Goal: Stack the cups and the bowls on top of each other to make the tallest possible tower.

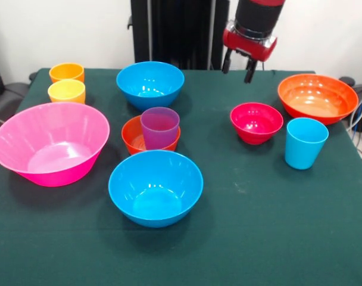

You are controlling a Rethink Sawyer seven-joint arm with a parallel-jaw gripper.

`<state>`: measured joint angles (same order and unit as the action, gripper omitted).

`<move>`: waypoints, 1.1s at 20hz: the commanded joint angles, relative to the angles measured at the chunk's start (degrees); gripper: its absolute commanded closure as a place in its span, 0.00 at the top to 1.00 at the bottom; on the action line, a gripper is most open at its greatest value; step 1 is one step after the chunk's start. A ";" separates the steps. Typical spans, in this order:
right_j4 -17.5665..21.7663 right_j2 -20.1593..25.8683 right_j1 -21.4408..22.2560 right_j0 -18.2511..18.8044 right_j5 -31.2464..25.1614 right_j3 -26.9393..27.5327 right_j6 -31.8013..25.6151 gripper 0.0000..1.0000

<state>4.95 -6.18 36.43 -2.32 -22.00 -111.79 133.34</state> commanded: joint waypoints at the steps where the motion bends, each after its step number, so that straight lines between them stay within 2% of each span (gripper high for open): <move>1: 0.10 2.32 -5.49 0.64 2.82 8.22 3.93 1.00; 6: 0.27 5.92 -1.92 3.08 7.96 6.02 3.05 1.00; 11: 0.08 9.40 4.03 5.31 6.15 2.95 1.24 1.00; 14: -0.19 10.54 5.75 6.25 5.16 1.95 1.19 1.00; 17: 0.34 10.80 4.68 6.82 6.16 2.46 1.55 1.00; 22: 1.37 12.61 0.46 9.10 9.86 4.57 1.13 1.00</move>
<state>5.00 -1.06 40.94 4.89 -16.73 -109.06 133.34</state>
